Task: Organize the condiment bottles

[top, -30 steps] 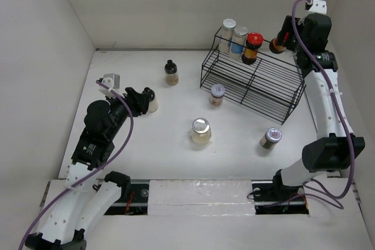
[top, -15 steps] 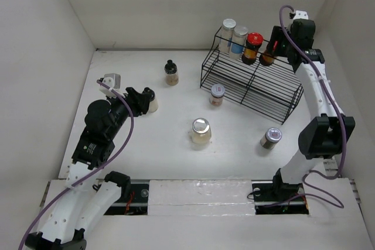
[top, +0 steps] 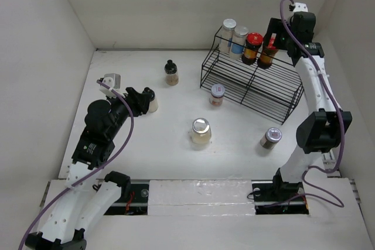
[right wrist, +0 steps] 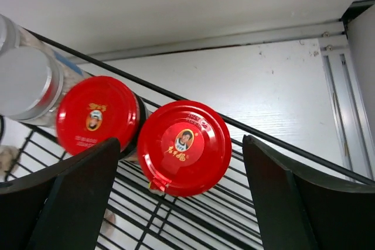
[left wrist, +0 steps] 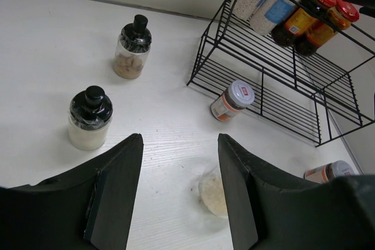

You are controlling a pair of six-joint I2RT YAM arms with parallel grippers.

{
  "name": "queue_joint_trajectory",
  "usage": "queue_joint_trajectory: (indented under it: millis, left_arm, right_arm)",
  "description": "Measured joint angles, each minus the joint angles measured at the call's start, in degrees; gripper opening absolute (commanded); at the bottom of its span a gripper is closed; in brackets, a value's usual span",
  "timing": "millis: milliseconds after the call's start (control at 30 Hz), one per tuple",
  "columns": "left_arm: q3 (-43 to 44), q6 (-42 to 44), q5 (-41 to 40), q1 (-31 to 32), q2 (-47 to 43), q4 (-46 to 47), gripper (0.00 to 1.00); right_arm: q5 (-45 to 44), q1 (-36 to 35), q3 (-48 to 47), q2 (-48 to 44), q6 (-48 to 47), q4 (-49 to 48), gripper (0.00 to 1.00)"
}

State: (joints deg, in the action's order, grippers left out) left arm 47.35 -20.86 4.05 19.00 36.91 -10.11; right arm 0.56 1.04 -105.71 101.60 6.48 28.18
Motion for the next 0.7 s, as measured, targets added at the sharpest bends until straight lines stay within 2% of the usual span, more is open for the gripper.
queue_joint_trajectory:
  millis: [100, 167, 233, 267, 333, 367, 400, 433, 467, 533, 600, 700]
  left_arm:
    - [0.00, 0.00, 0.00, -0.02, 0.00, 0.00, 0.50]
    - [0.00, 0.00, -0.02, -0.02, 0.00, 0.00, 0.50]
    - [0.00, 0.00, -0.02, 0.00, 0.00, 0.00, 0.50]
    - [0.00, 0.00, 0.00, 0.00, 0.00, 0.00, 0.50]
    - [0.00, 0.00, -0.02, 0.00, 0.00, 0.00, 0.50]
    - [0.00, 0.00, 0.00, 0.00, 0.00, 0.00, 0.50]
    - [0.00, 0.00, -0.02, 0.00, 0.04, 0.02, 0.48]
    - [0.00, 0.00, 0.00, 0.00, 0.15, 0.02, 0.48]
    - [0.00, 0.00, -0.02, 0.00, 0.17, 0.02, 0.48]
    - [0.00, 0.00, -0.02, 0.00, 0.24, 0.02, 0.47]
    - [0.00, 0.00, -0.02, 0.00, 0.42, 0.02, 0.47]
    - [0.00, 0.00, 0.17, 0.00, 0.81, 0.02, 0.47]
  right_arm:
    - [-0.04, -0.09, 0.00, -1.99, 0.52, -0.79, 0.91]
    - [-0.42, -0.39, 0.46, -4.42, 0.83, -2.23, 0.77]
    - [-1.20, -1.25, 5.79, -9.75, 1.11, -6.78, 0.44]
    - [-1.55, -2.12, 10.05, -13.64, 1.49, -9.44, 0.14]
    - [-2.14, -5.81, 20.02, -22.43, 2.82, -13.90, 0.00]
    - [-2.10, -8.61, 24.61, -26.36, 3.43, -16.31, 0.00]
    - [-1.53, -12.33, 29.49, -29.86, 3.80, -19.98, 0.07]
    - [-0.74, -15.96, 34.05, -32.54, 4.24, -23.19, 0.18]
    - [0.13, -21.33, 39.01, -34.75, 4.37, -25.59, 0.55]
    - [1.44, -29.99, 45.66, -36.52, 4.22, -27.89, 0.83]
    - [0.61, -38.75, 50.05, -35.19, 3.80, -27.06, 0.99]
    - [-2.23, -46.86, 53.20, -33.35, 3.21, -21.31, 0.99]
